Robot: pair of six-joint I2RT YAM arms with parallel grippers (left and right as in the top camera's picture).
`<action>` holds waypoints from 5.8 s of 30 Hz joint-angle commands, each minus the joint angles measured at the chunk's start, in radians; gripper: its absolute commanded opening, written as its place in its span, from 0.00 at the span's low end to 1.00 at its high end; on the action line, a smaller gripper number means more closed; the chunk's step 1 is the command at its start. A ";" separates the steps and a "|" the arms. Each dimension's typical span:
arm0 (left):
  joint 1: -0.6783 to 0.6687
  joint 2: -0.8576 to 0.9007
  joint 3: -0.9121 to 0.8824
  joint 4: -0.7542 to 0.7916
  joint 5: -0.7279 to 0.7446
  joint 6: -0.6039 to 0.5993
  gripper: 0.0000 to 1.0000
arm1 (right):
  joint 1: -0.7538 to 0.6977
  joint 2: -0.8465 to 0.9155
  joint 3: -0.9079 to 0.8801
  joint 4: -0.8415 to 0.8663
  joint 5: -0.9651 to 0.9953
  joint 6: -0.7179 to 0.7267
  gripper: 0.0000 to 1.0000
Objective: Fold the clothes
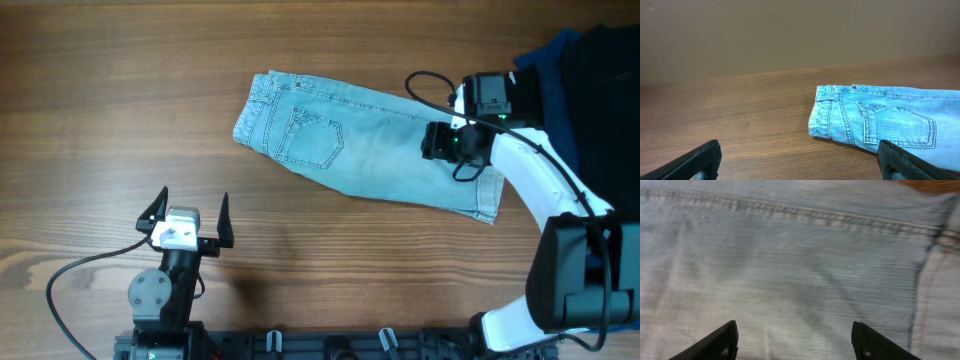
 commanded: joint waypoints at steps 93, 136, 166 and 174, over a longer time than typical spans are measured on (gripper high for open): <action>-0.216 2.019 1.493 -1.045 -0.158 -0.453 0.09 | -0.097 0.164 0.147 -0.220 0.051 -0.012 0.92; -0.078 2.031 1.443 -0.664 0.053 -0.424 0.56 | -0.101 0.295 0.138 0.098 0.152 -0.126 0.99; -0.077 2.031 1.443 -0.671 0.053 -0.423 0.62 | -0.101 0.155 0.160 -0.141 -0.029 -0.205 0.04; -0.077 2.031 1.445 -0.652 0.198 -0.305 0.59 | -0.101 0.155 0.160 -0.138 -0.028 -0.205 0.04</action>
